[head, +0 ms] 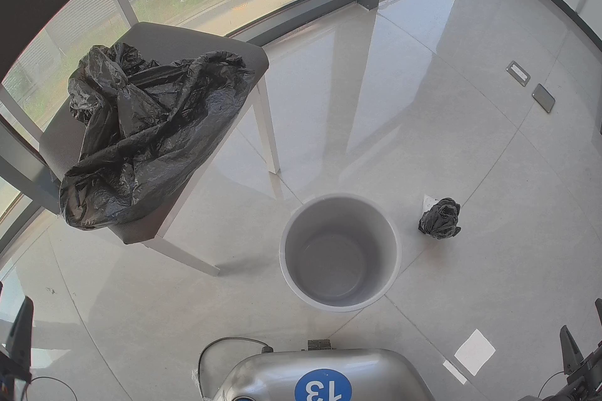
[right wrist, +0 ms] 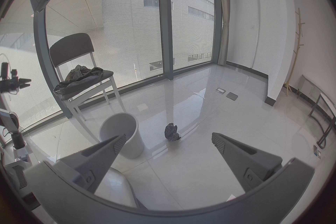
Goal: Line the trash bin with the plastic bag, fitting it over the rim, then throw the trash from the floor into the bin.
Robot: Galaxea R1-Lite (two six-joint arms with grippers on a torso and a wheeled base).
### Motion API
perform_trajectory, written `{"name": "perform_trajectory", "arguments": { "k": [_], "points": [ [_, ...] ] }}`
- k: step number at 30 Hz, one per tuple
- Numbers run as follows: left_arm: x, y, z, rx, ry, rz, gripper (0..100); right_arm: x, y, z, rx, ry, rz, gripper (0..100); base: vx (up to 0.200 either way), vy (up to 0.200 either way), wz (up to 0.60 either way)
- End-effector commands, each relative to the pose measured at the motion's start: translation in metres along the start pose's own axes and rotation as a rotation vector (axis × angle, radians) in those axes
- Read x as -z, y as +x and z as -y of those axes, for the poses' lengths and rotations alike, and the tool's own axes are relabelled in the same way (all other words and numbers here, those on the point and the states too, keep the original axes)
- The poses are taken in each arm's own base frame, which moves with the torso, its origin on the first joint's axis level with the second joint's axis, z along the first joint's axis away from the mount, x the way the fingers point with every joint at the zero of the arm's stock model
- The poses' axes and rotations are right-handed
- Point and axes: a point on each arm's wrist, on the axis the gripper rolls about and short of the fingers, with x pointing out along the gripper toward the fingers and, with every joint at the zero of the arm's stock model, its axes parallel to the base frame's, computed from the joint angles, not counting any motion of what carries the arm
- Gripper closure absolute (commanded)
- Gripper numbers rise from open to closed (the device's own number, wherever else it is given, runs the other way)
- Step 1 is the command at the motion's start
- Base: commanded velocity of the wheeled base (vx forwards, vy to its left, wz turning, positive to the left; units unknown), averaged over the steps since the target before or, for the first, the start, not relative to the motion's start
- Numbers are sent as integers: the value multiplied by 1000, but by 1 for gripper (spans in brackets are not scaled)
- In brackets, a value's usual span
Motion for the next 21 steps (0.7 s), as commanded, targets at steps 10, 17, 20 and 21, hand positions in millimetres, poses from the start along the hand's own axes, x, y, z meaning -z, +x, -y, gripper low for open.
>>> {"name": "perform_trajectory", "arguments": {
  "k": [10,17,20,21],
  "points": [
    [-108,141,-6,-434,-389,-576,0,5,0,0,-10,-31,-1,0,0,0,0],
    [-106,158,-8,-420,-490,-644,0,5,0,-1,-33,-48,1,0,0,0,0],
    [-100,166,-11,-444,-506,-677,0,5,0,-1,-35,-49,1,0,0,0,0],
    [-99,166,-11,-449,-516,-683,0,5,0,-1,-35,-49,1,0,0,0,0]
  ]
}}
